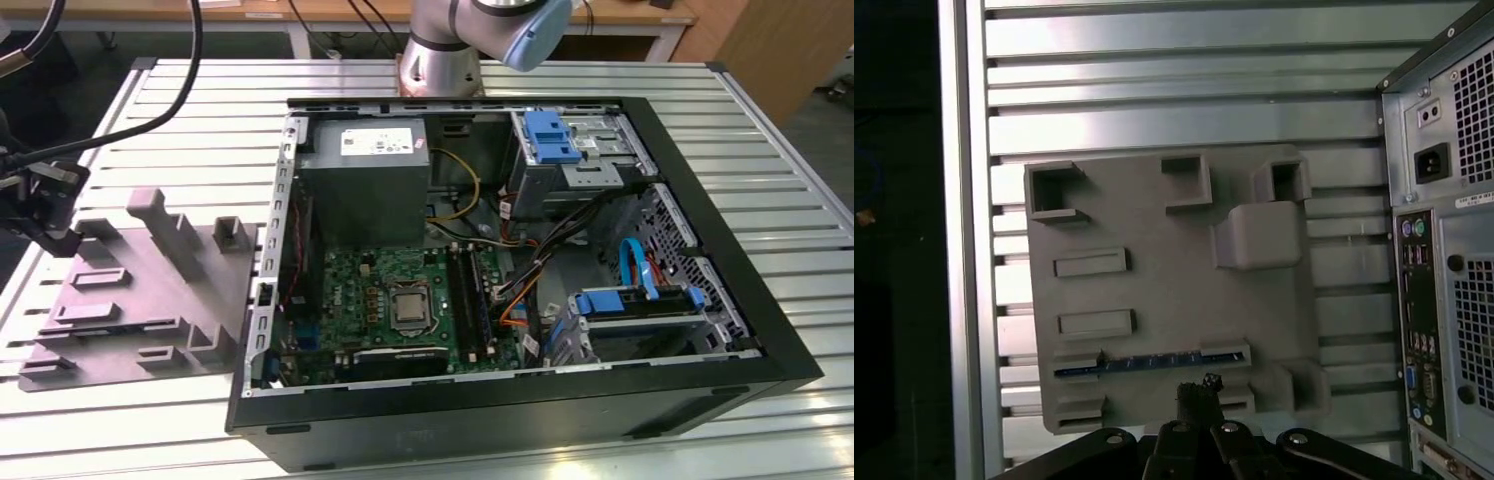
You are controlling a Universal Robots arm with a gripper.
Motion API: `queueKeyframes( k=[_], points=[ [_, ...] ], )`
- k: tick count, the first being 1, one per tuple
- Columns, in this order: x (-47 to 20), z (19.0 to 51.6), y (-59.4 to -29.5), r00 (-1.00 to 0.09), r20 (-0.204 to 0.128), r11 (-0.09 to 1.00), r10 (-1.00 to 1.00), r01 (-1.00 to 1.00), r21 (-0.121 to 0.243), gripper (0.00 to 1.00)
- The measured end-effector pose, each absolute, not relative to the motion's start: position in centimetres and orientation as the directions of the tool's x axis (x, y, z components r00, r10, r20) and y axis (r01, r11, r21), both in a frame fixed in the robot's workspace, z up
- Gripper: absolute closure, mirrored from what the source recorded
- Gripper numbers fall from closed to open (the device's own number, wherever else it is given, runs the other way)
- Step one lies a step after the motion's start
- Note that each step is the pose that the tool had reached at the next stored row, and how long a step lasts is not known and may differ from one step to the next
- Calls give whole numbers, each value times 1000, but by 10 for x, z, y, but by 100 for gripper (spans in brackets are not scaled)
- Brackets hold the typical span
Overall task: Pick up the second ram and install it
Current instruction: 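Pick up the second ram and move it above second insertion slot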
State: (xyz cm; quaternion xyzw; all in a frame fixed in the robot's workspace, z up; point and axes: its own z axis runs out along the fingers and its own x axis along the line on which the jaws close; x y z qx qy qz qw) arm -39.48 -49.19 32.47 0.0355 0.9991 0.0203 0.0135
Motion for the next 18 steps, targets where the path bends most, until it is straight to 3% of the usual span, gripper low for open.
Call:
queueKeyframes(
  k=[18],
  points=[
    [-395, 311, -492, -971, -17, 970, -239, -239, 41, 89]
  ],
)
